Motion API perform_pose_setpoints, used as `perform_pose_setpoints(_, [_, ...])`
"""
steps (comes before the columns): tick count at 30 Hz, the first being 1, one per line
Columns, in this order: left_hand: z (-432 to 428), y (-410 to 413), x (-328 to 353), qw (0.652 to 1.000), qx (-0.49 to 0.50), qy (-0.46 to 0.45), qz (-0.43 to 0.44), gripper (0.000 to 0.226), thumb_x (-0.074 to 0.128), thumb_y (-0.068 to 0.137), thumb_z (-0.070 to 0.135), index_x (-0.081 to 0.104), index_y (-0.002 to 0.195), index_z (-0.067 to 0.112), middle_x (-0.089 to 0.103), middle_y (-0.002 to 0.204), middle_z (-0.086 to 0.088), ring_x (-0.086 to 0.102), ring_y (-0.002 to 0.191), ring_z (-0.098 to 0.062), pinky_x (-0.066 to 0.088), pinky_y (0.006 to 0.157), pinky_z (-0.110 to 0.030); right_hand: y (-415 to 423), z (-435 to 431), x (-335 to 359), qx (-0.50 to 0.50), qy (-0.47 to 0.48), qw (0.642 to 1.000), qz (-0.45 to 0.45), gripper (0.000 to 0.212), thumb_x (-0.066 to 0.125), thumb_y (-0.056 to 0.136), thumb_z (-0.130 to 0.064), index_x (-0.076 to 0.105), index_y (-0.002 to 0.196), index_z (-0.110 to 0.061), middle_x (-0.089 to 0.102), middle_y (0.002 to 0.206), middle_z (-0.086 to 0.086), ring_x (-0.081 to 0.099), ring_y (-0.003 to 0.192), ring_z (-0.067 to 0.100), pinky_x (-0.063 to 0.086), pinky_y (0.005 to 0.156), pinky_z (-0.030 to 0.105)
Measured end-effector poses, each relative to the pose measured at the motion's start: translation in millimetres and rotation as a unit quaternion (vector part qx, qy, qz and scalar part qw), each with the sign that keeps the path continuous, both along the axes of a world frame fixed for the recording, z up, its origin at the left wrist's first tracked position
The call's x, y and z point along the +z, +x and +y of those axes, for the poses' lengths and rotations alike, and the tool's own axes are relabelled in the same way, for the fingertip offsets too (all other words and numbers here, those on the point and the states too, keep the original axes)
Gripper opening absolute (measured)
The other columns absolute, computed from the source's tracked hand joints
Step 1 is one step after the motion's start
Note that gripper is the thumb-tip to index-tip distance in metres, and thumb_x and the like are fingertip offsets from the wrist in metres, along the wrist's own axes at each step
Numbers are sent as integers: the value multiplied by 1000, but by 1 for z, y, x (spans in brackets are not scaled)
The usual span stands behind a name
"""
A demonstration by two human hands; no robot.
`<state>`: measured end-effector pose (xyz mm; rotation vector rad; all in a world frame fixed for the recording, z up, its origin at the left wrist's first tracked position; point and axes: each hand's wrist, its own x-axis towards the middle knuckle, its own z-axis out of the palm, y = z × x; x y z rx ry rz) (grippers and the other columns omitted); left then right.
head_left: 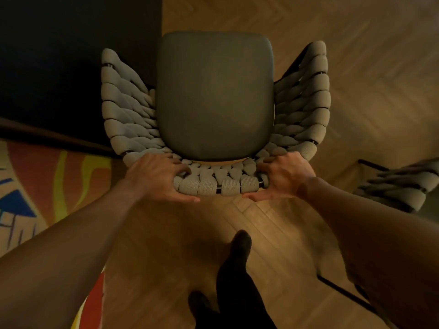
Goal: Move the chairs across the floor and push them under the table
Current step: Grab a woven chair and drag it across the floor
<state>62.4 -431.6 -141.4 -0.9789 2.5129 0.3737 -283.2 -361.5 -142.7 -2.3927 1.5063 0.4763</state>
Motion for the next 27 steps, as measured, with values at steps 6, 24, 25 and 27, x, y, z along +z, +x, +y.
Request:
perform_pose_setpoints(6, [-65, -21, 3, 1000, 12, 2, -2, 108, 20, 64, 114, 60, 138, 47, 68, 128, 18, 59, 115, -10, 47, 79, -30, -22, -71, -2, 4, -5, 1000, -3, 104, 11, 66, -112, 69, 105, -35, 65, 88, -12, 61, 80, 16, 54, 68, 32])
perform_pose_setpoints(24, [-309, -62, 3, 1000, 14, 11, 4, 111, 22, 61, 115, 65, 134, 43, 71, 120, 18, 60, 110, -10, 54, 82, -36, -63, -309, -3, 11, -16, 1000, 0, 107, 8, 68, -111, 66, 108, -31, 62, 90, -8, 59, 84, 19, 52, 69, 33])
perform_pose_setpoints(25, [-323, -64, 4, 1000, 14, 13, 2, 112, 22, 60, 115, 64, 134, 43, 71, 121, 18, 60, 111, -11, 53, 82, -35, -64, -323, -2, 11, -14, 1000, 2, 107, 9, 68, -111, 66, 107, -31, 62, 90, -7, 58, 83, 19, 51, 68, 32])
perform_pose_setpoints(27, [-352, -67, 4, 1000, 10, 14, -2, 112, 22, 60, 116, 64, 134, 43, 70, 122, 19, 60, 111, -11, 51, 80, -33, -66, -350, 0, 5, -6, 1000, 5, 106, 10, 67, -112, 66, 107, -31, 61, 88, -7, 56, 80, 19, 51, 67, 32])
